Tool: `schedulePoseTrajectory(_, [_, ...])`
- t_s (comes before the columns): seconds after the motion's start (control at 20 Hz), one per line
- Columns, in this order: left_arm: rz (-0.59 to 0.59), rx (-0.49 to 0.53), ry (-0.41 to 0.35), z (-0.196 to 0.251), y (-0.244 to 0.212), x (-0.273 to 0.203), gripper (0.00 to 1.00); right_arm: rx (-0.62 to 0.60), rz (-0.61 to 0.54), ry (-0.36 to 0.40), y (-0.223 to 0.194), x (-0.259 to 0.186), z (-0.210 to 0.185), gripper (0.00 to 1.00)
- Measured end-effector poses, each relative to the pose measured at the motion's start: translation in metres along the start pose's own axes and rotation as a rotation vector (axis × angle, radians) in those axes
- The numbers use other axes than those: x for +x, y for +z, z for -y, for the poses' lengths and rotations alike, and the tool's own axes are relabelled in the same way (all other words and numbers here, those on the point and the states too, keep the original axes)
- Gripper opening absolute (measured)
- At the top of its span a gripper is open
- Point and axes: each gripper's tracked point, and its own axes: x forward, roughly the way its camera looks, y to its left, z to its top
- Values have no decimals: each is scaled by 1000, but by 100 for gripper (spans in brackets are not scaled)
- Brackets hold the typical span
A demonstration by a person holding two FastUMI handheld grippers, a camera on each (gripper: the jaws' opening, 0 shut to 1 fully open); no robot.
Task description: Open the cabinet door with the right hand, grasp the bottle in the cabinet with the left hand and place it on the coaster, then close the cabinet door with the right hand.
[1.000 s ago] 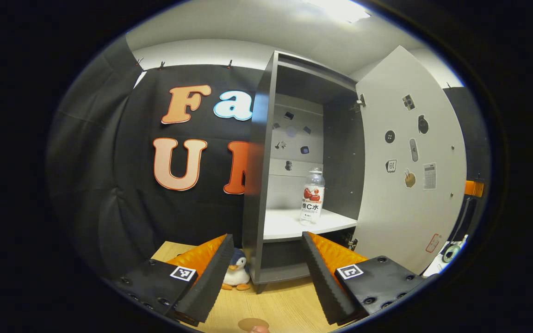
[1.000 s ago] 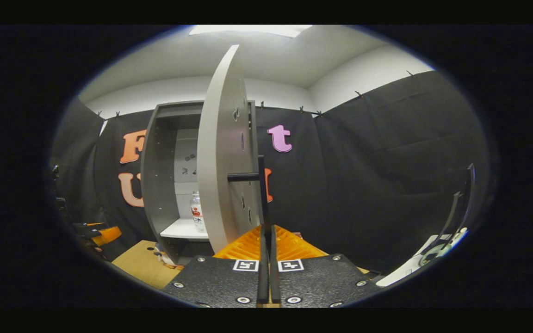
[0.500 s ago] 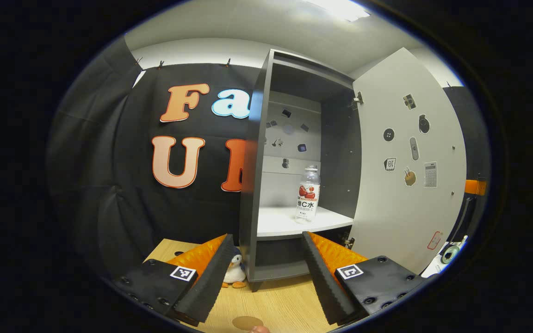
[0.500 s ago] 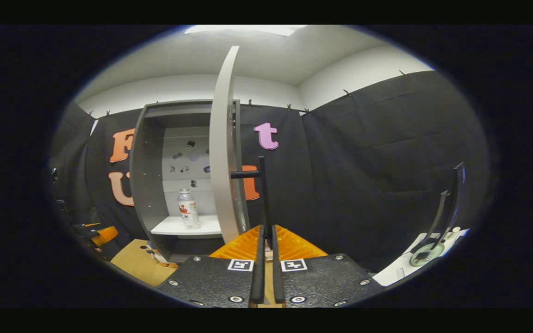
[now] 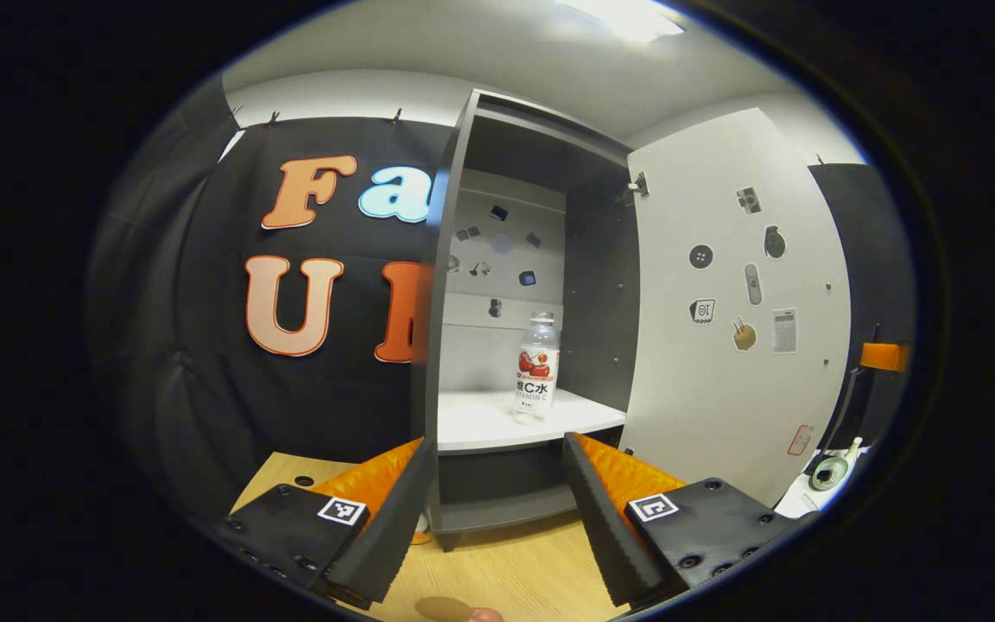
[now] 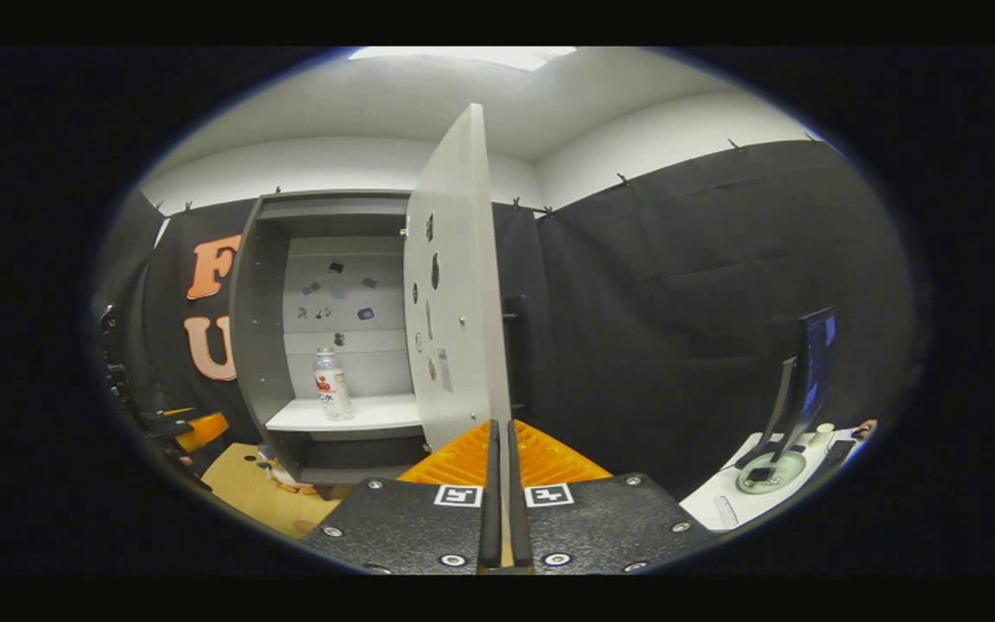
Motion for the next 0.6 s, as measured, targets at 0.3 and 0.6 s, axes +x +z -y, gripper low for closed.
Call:
schedulePoseTrajectory(0.3, [6,0,-2,2,3,7,95,-18,-12,59,1,-5,-32,8])
schedulePoseTrajectory(0.6, [5,7,26,1,0,11,95,-3,-20,167,-4,10,-66,0])
